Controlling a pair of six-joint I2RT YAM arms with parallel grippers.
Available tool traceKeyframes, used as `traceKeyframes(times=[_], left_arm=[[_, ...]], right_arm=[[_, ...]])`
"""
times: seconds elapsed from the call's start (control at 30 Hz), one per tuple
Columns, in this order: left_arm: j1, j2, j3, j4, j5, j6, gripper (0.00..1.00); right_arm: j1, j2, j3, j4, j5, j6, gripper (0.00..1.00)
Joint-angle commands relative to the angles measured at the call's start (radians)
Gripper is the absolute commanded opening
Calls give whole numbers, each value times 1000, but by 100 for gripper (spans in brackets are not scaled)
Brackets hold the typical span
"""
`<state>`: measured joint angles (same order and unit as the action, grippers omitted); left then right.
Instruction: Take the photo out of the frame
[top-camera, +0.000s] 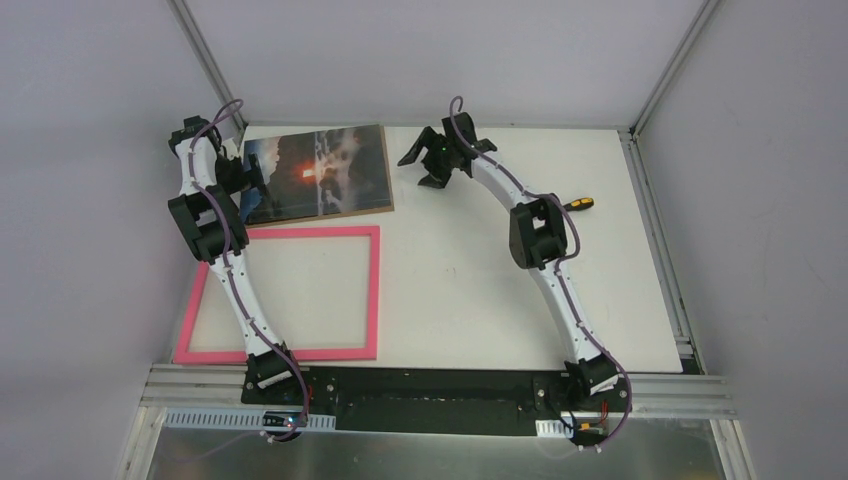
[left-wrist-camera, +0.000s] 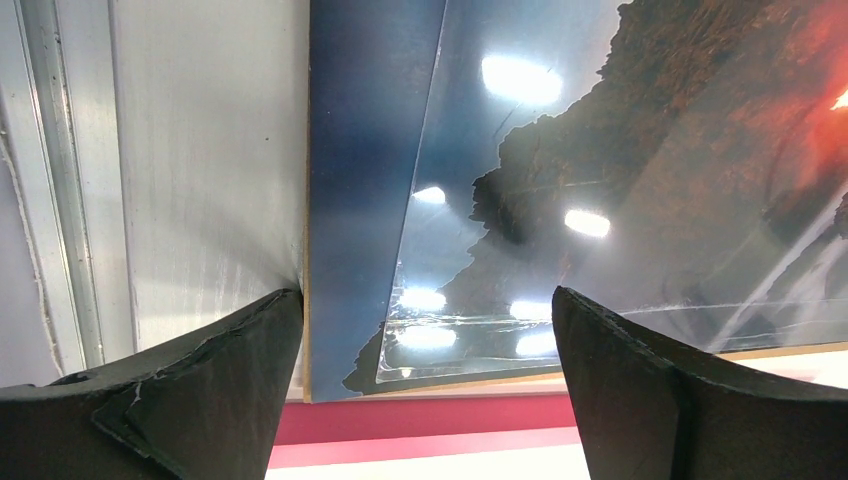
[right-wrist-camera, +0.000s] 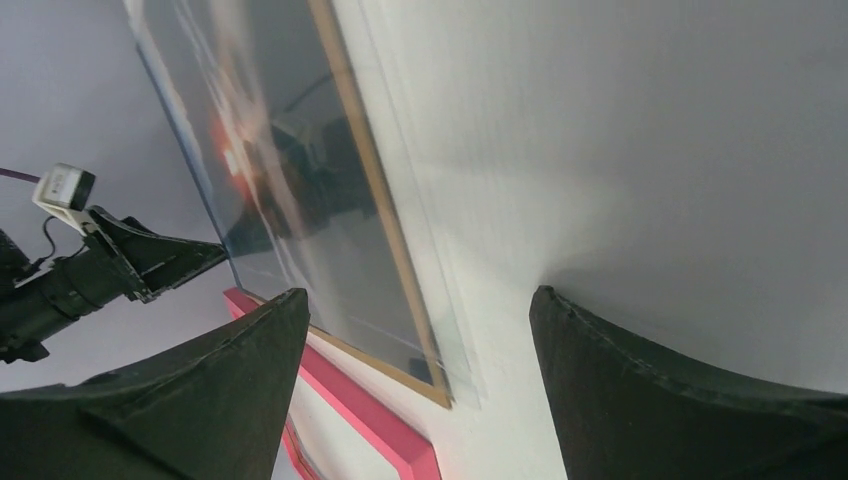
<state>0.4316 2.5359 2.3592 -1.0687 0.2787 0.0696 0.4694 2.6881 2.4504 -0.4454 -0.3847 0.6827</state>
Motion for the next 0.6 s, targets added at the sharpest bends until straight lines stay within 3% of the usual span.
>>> traceKeyframes(times=[0.0,0.13,0.3,0.57], left_arm=[[-10,69,-35,-51,14,-46,99],[-9,67,-38,-51,16,-46,99],[-6,62,-55,-53,16,-44,99],[-5,53,-64,-53,8,-54,99]], right_arm=[[42,107,57,121,77,59,85],[101,152,107,178,67,123,83],[115,45,-58,303,57,222,79],[94,-62,-135,334,18,264,73]])
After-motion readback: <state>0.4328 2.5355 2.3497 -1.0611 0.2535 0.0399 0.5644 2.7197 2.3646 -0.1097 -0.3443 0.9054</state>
